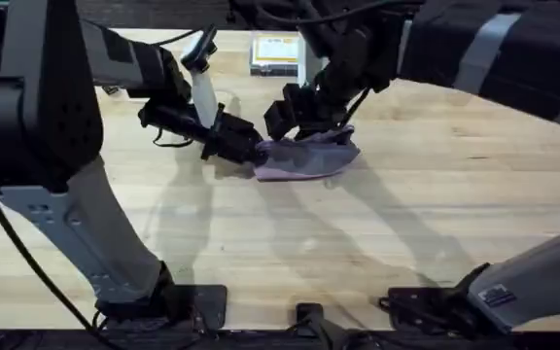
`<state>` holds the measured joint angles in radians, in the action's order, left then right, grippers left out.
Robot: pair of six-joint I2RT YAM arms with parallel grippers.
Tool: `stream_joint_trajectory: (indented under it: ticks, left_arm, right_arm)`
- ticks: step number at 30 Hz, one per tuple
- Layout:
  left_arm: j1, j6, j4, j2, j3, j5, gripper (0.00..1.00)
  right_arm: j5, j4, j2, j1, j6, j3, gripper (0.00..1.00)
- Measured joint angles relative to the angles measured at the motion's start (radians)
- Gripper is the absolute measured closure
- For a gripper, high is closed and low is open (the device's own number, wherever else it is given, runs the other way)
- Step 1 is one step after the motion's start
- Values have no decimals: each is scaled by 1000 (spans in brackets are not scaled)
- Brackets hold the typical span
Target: Unzip the bag, pick up the pens from the table one at a time and place them inside, then zip the bag closed.
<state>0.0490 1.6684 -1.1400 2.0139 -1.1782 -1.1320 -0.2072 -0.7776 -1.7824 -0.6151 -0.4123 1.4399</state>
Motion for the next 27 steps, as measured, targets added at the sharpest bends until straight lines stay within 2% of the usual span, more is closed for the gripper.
stream_joint_trajectory:
  ticks: [3,11,19,23,27]
  left_arm:
    - [0,0,0,0,0,0,958]
    - [0,0,0,0,0,0,958]
    - [0,0,0,0,0,0,958]
    - [0,0,0,0,0,0,958]
    - [0,0,0,0,0,0,958]
  right_arm:
    - [-9,1,0,-1,-2,1,692]
    - [-18,3,0,-5,-4,1,823]
    - [-18,2,0,-5,-3,1,880]
    - [-17,2,0,-4,-3,1,961]
    - [-14,2,0,-3,-3,1,967]
